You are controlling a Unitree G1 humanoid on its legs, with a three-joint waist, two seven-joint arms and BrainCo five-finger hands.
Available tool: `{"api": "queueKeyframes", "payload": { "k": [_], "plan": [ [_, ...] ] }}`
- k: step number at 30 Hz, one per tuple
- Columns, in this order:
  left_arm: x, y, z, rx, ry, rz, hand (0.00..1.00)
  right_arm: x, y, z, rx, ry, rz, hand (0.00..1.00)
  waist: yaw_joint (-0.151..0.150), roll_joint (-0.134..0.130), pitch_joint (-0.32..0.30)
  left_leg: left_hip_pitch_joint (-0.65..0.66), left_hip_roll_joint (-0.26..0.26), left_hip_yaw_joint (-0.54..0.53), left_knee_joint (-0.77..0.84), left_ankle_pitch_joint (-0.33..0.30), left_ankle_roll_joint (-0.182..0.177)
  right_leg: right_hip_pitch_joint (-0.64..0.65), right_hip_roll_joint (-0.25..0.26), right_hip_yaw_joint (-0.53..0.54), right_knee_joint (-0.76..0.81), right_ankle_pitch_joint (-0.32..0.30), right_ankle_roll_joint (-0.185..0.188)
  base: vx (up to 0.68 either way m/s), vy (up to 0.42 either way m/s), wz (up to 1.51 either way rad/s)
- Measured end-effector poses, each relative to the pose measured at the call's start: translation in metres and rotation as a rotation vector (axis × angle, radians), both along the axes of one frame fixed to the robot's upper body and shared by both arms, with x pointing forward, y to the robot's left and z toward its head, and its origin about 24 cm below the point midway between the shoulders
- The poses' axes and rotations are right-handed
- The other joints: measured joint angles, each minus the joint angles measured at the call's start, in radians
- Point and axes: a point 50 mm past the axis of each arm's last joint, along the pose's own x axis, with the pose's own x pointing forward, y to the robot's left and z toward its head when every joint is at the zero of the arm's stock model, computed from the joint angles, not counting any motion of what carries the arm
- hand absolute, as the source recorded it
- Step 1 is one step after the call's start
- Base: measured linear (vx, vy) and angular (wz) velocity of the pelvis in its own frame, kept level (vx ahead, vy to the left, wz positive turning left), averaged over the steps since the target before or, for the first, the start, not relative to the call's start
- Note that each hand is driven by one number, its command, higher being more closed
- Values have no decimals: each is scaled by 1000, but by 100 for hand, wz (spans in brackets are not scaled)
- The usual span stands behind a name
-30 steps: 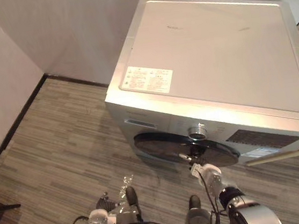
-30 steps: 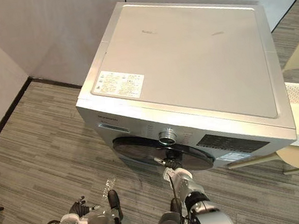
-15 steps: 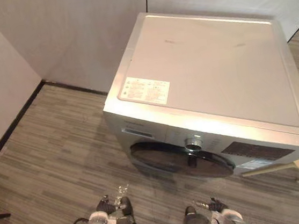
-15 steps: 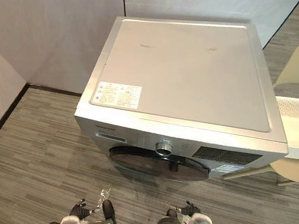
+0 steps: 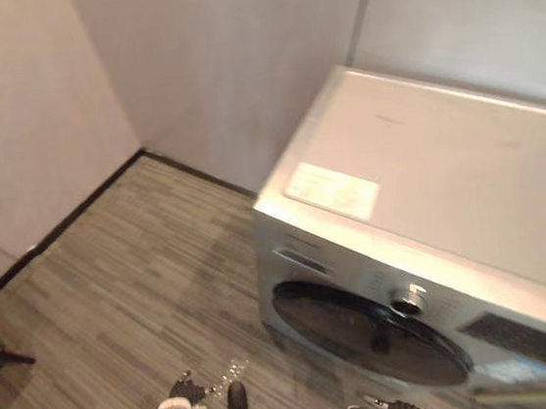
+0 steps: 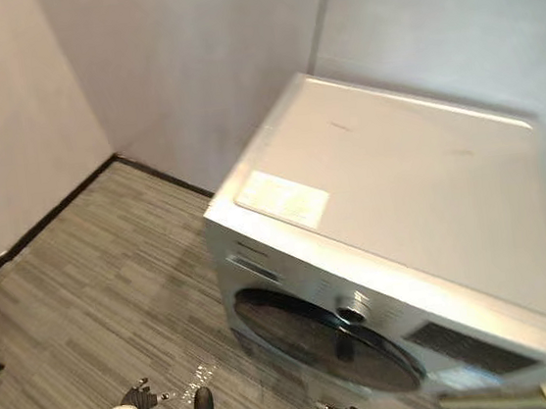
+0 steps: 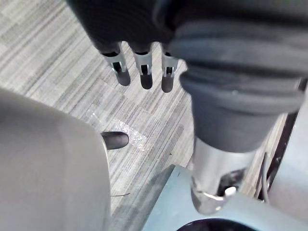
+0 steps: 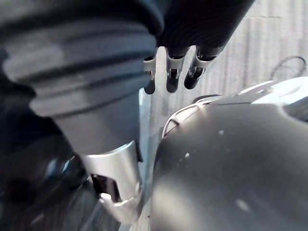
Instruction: Pick up the laundry basket with both hands and put the clothes into the washing machine.
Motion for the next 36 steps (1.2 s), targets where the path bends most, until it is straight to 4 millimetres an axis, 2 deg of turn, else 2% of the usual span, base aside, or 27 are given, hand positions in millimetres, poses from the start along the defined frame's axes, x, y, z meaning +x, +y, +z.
{"api": "queueKeyframes", "payload": {
  "k": [1,2,3,4,5,6,7,8,9,10,13,18,21,22,23,24,25,26,27,28,29,30,31,32,34,35,36],
  "plan": [
    [1,5,1,17,-6,-2,0,3,4,0,9,-8,10,0,1,-15,1,7,2,-22,0,-1,9,-29,28,61,45,-39,18,146,29,73],
    [-1,15,2,41,3,-1,0,12,13,1,22,-36,38,0,-4,-37,4,20,8,-54,0,1,21,-80,105,159,89,-106,28,140,-45,78],
    [-2,16,2,42,8,4,0,16,17,1,43,-43,16,0,-9,-42,4,29,16,-84,0,-1,23,-117,184,229,79,-151,23,138,-46,76],
    [-2,15,2,35,7,18,0,14,18,0,61,-25,-4,0,-8,-40,5,34,17,-95,0,2,17,-130,218,259,54,-164,27,140,-63,75],
    [-4,14,1,26,10,44,0,8,17,-1,55,-4,22,0,-12,-38,6,43,14,-120,0,0,16,-146,266,306,-18,-175,33,48,-98,81],
    [-8,14,0,18,16,71,0,-4,16,-3,39,10,57,0,-23,-40,5,46,0,-150,0,-5,12,-139,290,347,-118,-163,36,18,-119,80],
    [-9,13,-1,14,17,79,0,-7,16,-3,37,14,58,0,-25,-43,3,48,-11,-158,0,-9,10,-136,293,367,-162,-141,34,13,-154,73],
    [-9,12,-1,10,15,85,0,-13,18,-5,37,30,83,0,-24,-56,-6,47,-42,-180,0,-22,9,-133,278,387,-239,-71,17,62,-166,52],
    [-9,9,-2,5,18,83,0,-15,18,-5,38,34,88,0,-25,-62,-10,49,-58,-189,-1,-28,6,-128,265,388,-255,-36,51,107,-158,57],
    [-11,4,-3,-4,21,75,0,-17,13,-4,30,44,98,0,-23,-34,-21,46,-48,-185,-1,-31,-1,-120,268,368,-277,-38,40,103,-105,36],
    [-15,-5,-5,-26,33,77,0,-27,1,-5,30,83,117,0,-22,18,-39,44,-28,-194,-1,-29,-14,-95,281,342,-343,-14,41,101,-43,12],
    [-17,-5,-6,-33,37,88,0,-33,1,-6,48,121,118,0,-27,22,-46,2,-36,-263,16,-21,-18,-63,272,266,-406,21,54,77,17,42],
    [-9,-1,-2,-33,-2,110,0,-37,3,-7,50,135,113,0,-17,13,-36,-131,-109,-283,237,-62,-36,-43,240,173,-402,24,55,11,28,98],
    [-9,-3,-2,-40,-12,116,0,-41,1,-7,52,147,90,0,-11,21,-31,-141,-103,-202,250,-85,-49,-14,228,136,-413,23,43,-55,82,112],
    [-8,-3,-1,-44,-17,126,0,-43,-1,-7,54,152,73,0,-11,30,-23,-137,-73,-111,246,-126,33,4,229,98,-423,24,47,-89,73,86],
    [-6,-1,0,-47,-27,142,0,-45,-1,-8,54,156,63,0,-1,43,-13,-142,-25,33,249,-150,39,24,232,85,-435,31,53,-116,57,67],
    [-7,-1,-1,-47,-22,144,0,-45,0,-8,51,154,50,0,-7,37,-16,-134,7,165,243,-173,71,51,225,69,-471,29,54,-107,65,95],
    [-9,1,-1,-41,-11,145,0,-43,2,-8,42,135,48,0,-20,1,-18,-120,39,321,259,-187,111,75,193,33,-531,32,54,-119,150,122],
    [-8,-1,-2,-46,-9,140,0,-42,-1,-6,24,106,27,0,-23,18,-13,-140,110,459,364,-213,122,84,181,-25,-526,39,54,-87,193,119],
    [-9,-2,-2,-45,-6,135,0,-42,-4,-5,12,96,22,0,-24,40,-15,-139,136,468,382,-218,100,87,189,-46,-510,30,66,-69,177,136],
    [-12,-1,-3,-45,1,136,0,-41,-7,-4,-2,83,15,0,-42,59,-10,-142,112,425,349,-180,43,97,189,-65,-473,-5,85,-51,187,162],
    [-16,-1,-4,-31,16,107,0,-42,-1,-6,13,78,-2,0,-44,35,-31,-105,34,368,199,-114,46,95,177,-49,-473,-48,62,-38,144,152],
    [-16,0,-3,-30,17,104,0,-41,0,-6,15,76,-4,0,-43,30,-35,-98,21,361,167,-109,44,94,174,-46,-474,-52,60,-10,159,141],
    [-18,5,-3,-15,22,98,0,-42,6,-7,30,73,-15,0,-44,-4,-56,-67,-27,354,71,-92,40,76,146,-31,-481,-60,56,40,163,107],
    [-17,2,-3,-26,17,95,0,-30,1,-4,16,41,-14,0,-34,36,-37,-56,-33,377,0,-8,48,62,143,-38,-436,-56,75,12,185,95],
    [-19,2,-4,-31,23,90,0,-23,-2,-3,10,26,-9,0,-36,26,-46,-54,-50,375,-5,-3,48,68,140,-30,-432,-54,74,-5,120,58],
    [-21,2,-4,-30,25,92,0,-23,-2,-3,9,29,3,0,-35,41,-45,-54,-60,372,-5,-3,48,68,130,-26,-427,-54,73,33,119,43]
  ]
}}
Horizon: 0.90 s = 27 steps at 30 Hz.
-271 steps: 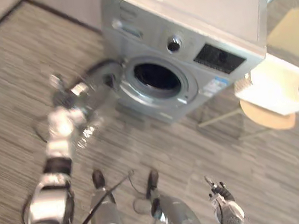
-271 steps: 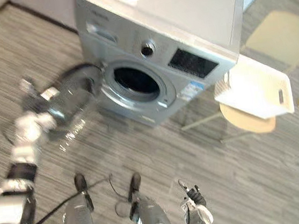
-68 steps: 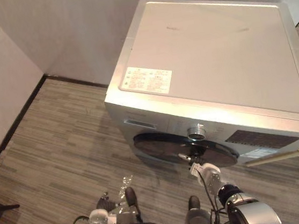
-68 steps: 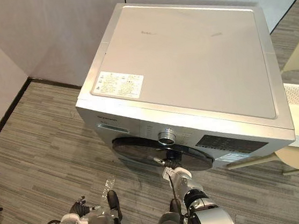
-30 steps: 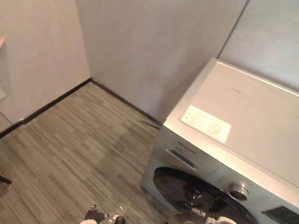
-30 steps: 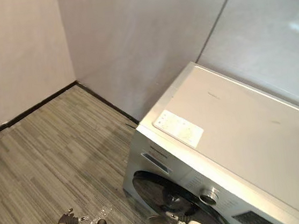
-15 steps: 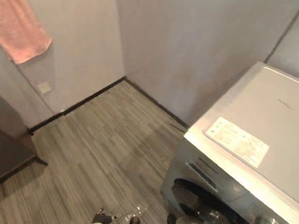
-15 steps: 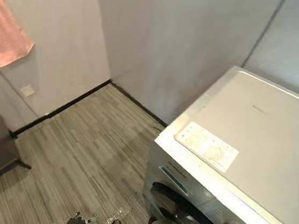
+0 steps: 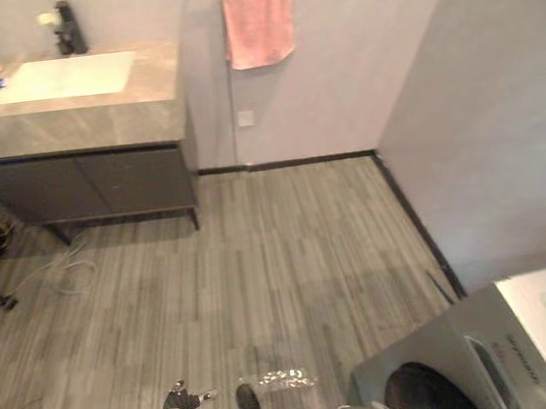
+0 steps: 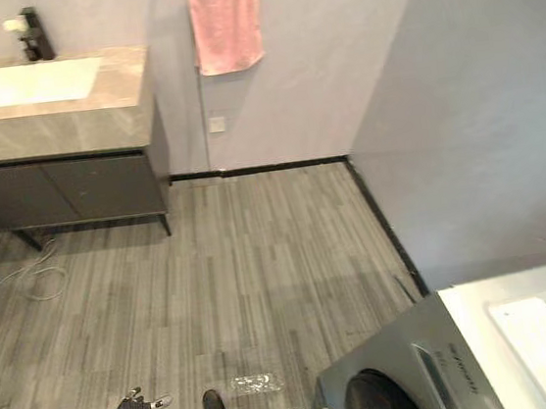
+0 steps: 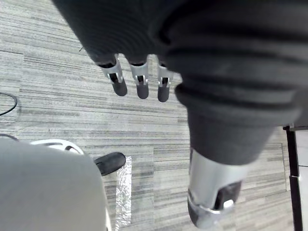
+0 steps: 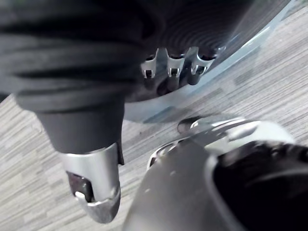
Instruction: Pick up the laundry basket with both hands and put the clothes into the washing machine.
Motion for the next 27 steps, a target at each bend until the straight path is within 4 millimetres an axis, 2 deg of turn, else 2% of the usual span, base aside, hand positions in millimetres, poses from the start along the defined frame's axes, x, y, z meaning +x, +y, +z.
{"api": "queueKeyframes", "payload": {
  "k": [1,3,4,5,7,8,9,10,11,12,13,14,15,16,17,18,19,20,21,23,24,25,27],
  "plan": [
    [0,1,0,2,-1,1,0,5,0,1,0,-10,4,0,10,-8,-8,2,-7,1,0,-2,4,0,-6,11,4,0,0,44,112,8],
    [-2,5,0,13,5,-2,0,13,0,2,0,-31,13,0,15,2,-3,3,-16,2,0,-6,8,-2,-15,14,13,0,0,26,73,-4],
    [-2,7,1,19,7,-10,0,16,1,2,0,-39,19,0,15,-6,-7,3,-21,2,0,-7,9,-8,-21,12,33,-1,1,5,49,1],
    [-3,8,1,22,9,-14,0,16,1,3,0,-40,20,0,15,0,-3,4,-22,1,0,-7,10,-8,-24,11,46,-1,2,0,0,0],
    [-2,12,1,36,10,-25,0,18,0,3,-4,-51,24,0,19,-3,15,20,-27,-14,0,-11,15,-71,-49,11,242,1,29,-60,-14,-5],
    [-3,12,1,39,14,-40,0,19,-1,4,-6,-59,19,0,18,7,25,20,-26,-29,0,-11,15,-101,-52,22,314,3,26,-118,-39,7],
    [-6,15,1,54,33,-73,0,22,-2,6,-14,-83,20,0,6,7,29,23,-20,-55,0,-11,15,-159,-41,75,443,-2,24,-97,-38,25],
    [-8,16,0,59,42,-79,0,23,-2,6,-16,-92,19,0,2,8,30,22,-16,-65,0,-12,14,-179,-26,103,485,-7,27,-85,-64,63],
    [-12,16,-1,59,54,-79,0,21,-2,6,-13,-89,0,0,-5,10,33,11,-13,-91,-1,-47,-22,-195,23,139,501,-28,17,-50,-65,65],
    [-14,19,-1,63,58,-69,0,20,1,5,-4,-86,-2,0,-6,-11,32,12,-27,-102,12,-96,-74,-199,16,160,463,-32,-3,-4,-50,73],
    [-13,37,3,100,49,-37,0,17,14,2,30,-77,-3,0,-10,-96,27,-56,-78,-112,216,-107,84,-213,-56,179,411,-42,-34,-22,-8,37],
    [-16,39,4,111,54,-28,0,18,10,3,27,-97,-16,0,8,-58,43,-152,5,-194,581,-262,54,-222,-42,205,380,-72,16,-41,67,15],
    [-29,34,-1,98,107,-33,0,22,1,5,3,-99,-20,0,27,-38,64,-148,29,-225,584,-366,-47,-201,-16,260,354,-119,83,-75,99,-10],
    [-33,31,-2,91,120,-28,0,17,2,4,8,-78,-29,0,34,-30,59,-131,29,-226,534,-359,-48,-196,-15,257,330,-113,74,-19,89,16],
    [-37,32,-3,100,132,-20,0,10,5,2,17,-63,-51,0,35,-37,55,-97,22,-231,399,-331,-67,-161,-2,229,221,-94,46,47,-39,67],
    [-38,37,-2,113,135,-15,0,8,11,0,30,-48,-49,0,20,-57,49,-89,20,-223,388,-299,-62,-137,-9,205,109,-49,33,53,-109,84],
    [-36,32,-3,101,131,-15,0,9,6,1,18,-50,-51,0,16,-34,48,-80,40,-226,373,-301,-68,-135,9,186,83,-30,29,75,-120,80],
    [-41,27,-5,86,143,4,0,9,0,2,2,-52,-52,0,14,-23,52,-49,64,-229,282,-218,-65,-124,25,160,60,8,28,32,-76,52],
    [-46,28,-5,89,157,12,0,7,2,1,7,-46,-55,0,17,-18,48,0,65,-230,197,-161,-71,-103,26,155,38,31,18,34,-67,40],
    [-54,28,-6,93,176,18,0,1,1,0,5,-25,-38,0,27,-31,36,44,72,-231,117,-111,-76,-87,39,153,18,37,12,31,-65,3],
    [-58,28,-7,91,189,20,0,0,2,0,3,-21,-22,0,29,-24,19,70,79,-226,74,-79,-86,-82,48,153,9,39,10,81,-74,-13],
    [-61,29,-7,93,201,20,0,-2,2,0,4,-16,-22,0,26,-35,8,82,87,-224,34,-59,-88,-82,59,153,-10,47,11,97,-87,-14],
    [-62,30,-7,96,208,21,0,-3,4,-1,8,-12,-20,0,21,-25,-5,90,92,-223,5,-47,-91,-78,69,153,-28,60,20,66,-49,-10]
  ]
}}
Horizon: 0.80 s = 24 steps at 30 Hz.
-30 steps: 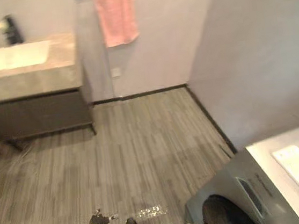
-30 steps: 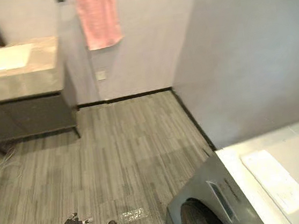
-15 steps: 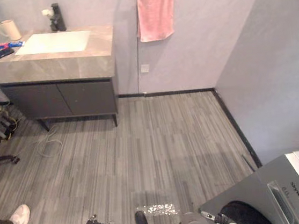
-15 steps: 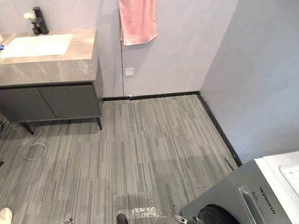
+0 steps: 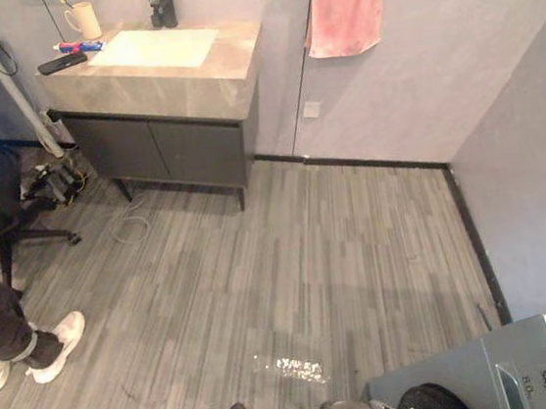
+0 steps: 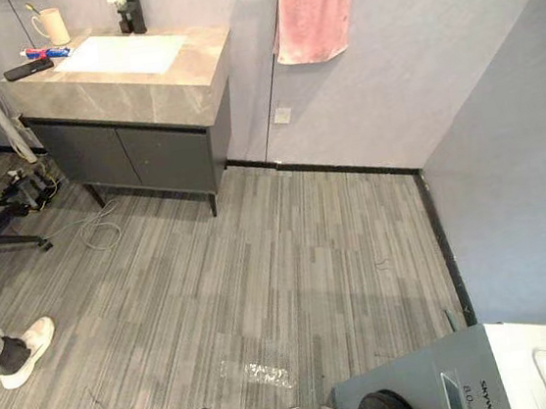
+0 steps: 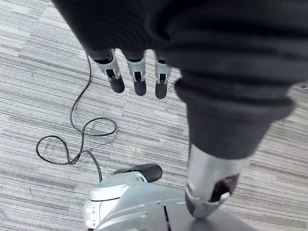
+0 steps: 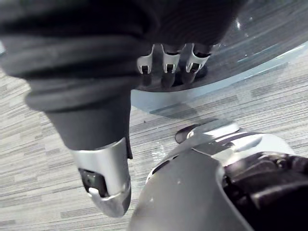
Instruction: Pick up the laundry basket with both hands and put the clothes into the washing machine.
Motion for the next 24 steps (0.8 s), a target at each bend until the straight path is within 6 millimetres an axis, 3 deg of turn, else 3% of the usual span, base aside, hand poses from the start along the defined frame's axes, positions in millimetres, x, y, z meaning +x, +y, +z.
{"api": "queueKeyframes", "payload": {
  "k": [10,24],
  "plan": [
    [-1,3,0,8,9,2,0,-3,4,-2,12,22,17,0,-8,-13,-11,14,-10,10,-3,4,6,46,5,-3,-66,31,6,42,-5,-1],
    [-11,2,-1,-3,34,43,0,-7,5,-3,16,38,15,0,-8,-10,-24,7,-10,30,-4,6,9,52,3,1,-116,64,4,-64,6,-3]
  ]
}}
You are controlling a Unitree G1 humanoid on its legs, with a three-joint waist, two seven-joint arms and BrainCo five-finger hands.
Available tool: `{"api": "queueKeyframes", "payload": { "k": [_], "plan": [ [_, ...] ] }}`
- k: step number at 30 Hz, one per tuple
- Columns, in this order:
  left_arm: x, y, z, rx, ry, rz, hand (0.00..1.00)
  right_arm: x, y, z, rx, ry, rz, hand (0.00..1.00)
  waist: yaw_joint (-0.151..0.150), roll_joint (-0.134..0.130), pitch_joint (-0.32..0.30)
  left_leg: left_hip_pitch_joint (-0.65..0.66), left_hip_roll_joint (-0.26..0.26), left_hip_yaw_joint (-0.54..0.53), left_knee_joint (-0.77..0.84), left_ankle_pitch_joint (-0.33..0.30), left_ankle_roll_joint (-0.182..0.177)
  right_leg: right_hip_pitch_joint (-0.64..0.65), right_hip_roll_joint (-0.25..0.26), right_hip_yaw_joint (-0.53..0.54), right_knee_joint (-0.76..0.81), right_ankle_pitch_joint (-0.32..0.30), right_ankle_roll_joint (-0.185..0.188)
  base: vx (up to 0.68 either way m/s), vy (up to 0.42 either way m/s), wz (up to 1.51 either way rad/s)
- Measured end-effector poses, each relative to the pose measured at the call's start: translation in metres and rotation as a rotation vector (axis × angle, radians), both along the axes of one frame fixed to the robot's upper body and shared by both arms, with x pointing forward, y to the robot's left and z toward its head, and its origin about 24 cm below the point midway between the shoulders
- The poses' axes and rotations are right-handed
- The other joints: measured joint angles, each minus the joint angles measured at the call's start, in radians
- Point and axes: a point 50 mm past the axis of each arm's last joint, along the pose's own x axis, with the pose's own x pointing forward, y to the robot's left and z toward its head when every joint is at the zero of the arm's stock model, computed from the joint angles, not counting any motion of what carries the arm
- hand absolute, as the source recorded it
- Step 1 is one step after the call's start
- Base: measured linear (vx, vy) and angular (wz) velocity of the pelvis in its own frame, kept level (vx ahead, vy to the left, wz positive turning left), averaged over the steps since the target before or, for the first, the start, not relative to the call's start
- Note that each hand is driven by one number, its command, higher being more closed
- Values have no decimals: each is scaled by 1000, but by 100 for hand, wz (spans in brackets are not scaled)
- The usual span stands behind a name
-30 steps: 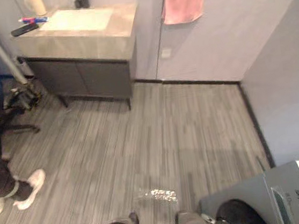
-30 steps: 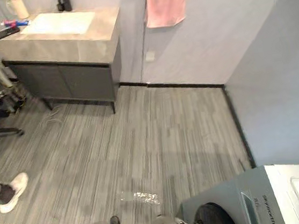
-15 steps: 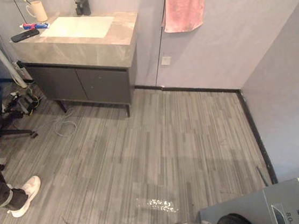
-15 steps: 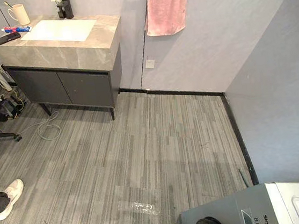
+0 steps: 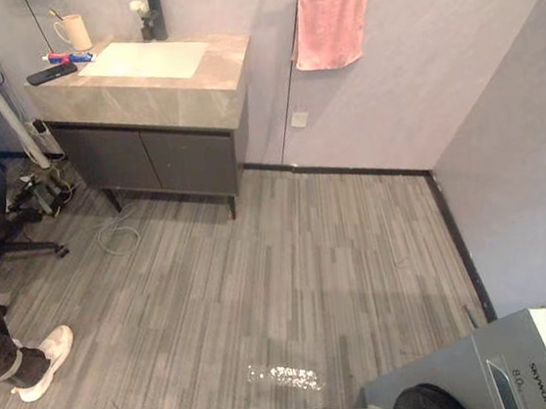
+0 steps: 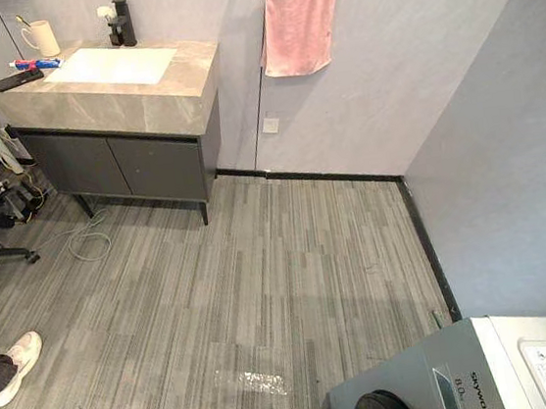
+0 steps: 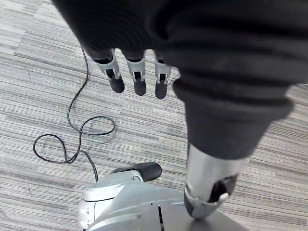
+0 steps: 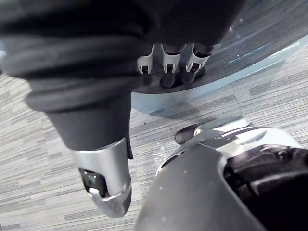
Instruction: Pick up the laundry basket with both hands and put the clothes into the washing machine.
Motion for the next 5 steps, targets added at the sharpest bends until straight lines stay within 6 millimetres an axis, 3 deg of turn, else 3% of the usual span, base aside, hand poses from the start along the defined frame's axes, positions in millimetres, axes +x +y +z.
{"api": "queueKeyframes", "payload": {
  "k": [5],
  "plan": [
    [0,0,0,-3,-3,15,0,-1,0,0,2,6,0,0,2,-2,-2,1,-1,1,0,-1,0,6,0,-1,-12,11,-2,0,0,0]
  ]
}}
